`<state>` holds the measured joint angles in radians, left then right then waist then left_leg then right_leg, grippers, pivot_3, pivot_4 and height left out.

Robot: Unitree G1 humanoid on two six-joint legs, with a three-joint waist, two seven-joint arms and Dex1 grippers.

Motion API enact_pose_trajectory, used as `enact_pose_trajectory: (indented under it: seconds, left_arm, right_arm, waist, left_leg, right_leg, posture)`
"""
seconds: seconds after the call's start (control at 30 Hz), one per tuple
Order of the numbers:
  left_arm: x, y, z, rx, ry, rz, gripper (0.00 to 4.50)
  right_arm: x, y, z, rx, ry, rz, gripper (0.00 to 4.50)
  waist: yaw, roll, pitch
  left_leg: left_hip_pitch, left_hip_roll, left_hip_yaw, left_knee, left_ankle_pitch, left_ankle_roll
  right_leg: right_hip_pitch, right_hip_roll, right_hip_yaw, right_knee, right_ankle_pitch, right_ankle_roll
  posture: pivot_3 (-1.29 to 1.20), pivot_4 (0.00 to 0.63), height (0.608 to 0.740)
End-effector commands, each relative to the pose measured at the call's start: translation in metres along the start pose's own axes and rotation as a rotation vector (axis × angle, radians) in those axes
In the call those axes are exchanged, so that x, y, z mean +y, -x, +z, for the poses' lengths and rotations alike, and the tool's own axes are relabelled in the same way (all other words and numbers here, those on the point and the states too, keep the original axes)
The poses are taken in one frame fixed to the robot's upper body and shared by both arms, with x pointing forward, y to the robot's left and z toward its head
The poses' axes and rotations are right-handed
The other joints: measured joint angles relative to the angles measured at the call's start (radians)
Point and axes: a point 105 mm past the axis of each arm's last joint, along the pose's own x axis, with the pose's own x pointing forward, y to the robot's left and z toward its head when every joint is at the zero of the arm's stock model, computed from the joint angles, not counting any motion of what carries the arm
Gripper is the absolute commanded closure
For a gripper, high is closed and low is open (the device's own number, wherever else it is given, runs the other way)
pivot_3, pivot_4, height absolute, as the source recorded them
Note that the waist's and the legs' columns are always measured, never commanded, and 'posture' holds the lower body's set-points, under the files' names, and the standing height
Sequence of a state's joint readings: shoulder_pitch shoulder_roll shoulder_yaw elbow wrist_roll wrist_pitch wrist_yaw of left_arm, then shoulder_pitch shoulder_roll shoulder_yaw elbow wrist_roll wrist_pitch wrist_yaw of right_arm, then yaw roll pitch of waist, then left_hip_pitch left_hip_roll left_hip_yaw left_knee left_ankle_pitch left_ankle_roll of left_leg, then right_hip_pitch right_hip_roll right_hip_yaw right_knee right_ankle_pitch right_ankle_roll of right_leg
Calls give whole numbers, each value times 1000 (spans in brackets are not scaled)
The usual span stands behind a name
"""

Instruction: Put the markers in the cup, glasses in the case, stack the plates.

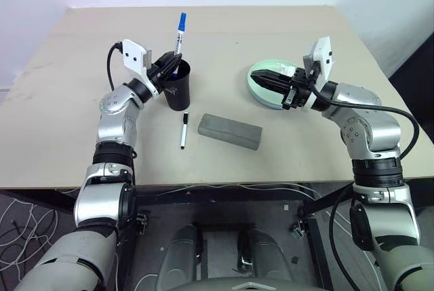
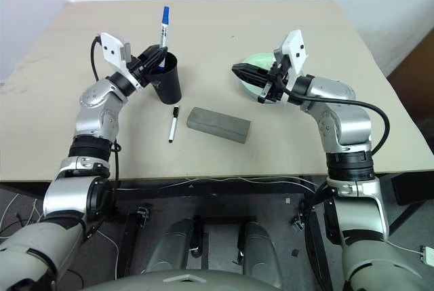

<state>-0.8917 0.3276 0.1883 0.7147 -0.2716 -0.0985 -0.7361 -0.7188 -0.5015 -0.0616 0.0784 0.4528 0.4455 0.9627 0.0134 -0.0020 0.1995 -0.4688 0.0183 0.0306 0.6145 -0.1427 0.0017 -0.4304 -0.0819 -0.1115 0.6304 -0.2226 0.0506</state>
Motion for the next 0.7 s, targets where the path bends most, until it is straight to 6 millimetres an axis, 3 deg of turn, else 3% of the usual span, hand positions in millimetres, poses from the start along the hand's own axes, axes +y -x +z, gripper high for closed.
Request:
enact_pose_trajectory:
  seconds: [0.03, 0.63, 0.7]
  left_arm:
    - [1, 0, 14, -40, -27, -2, 4230]
    - [3, 1, 12, -37, -26, 15, 4230]
    - [2, 1, 12, -36, -25, 12, 3485]
  right_arm:
    - [-2, 0, 15, -32, 49, 1, 4500]
    - [-4, 1, 15, -31, 66, -8, 4500]
    - [-4, 1, 15, -31, 68, -9, 4500]
  waist:
    - [0, 0, 0]
    - [0, 0, 0]
    - [0, 0, 0]
  left_leg:
    - [0, 0, 0, 0, 0, 0]
    - [0, 0, 0, 0, 0, 0]
    - [0, 0, 0, 0, 0, 0]
  right_leg:
    - [0, 0, 0, 0, 0, 0]
    - [0, 0, 0, 0, 0, 0]
    - [0, 0, 0, 0, 0, 0]
  posture:
    - [0, 150, 721]
    - [0, 150, 721]
    - [0, 150, 721]
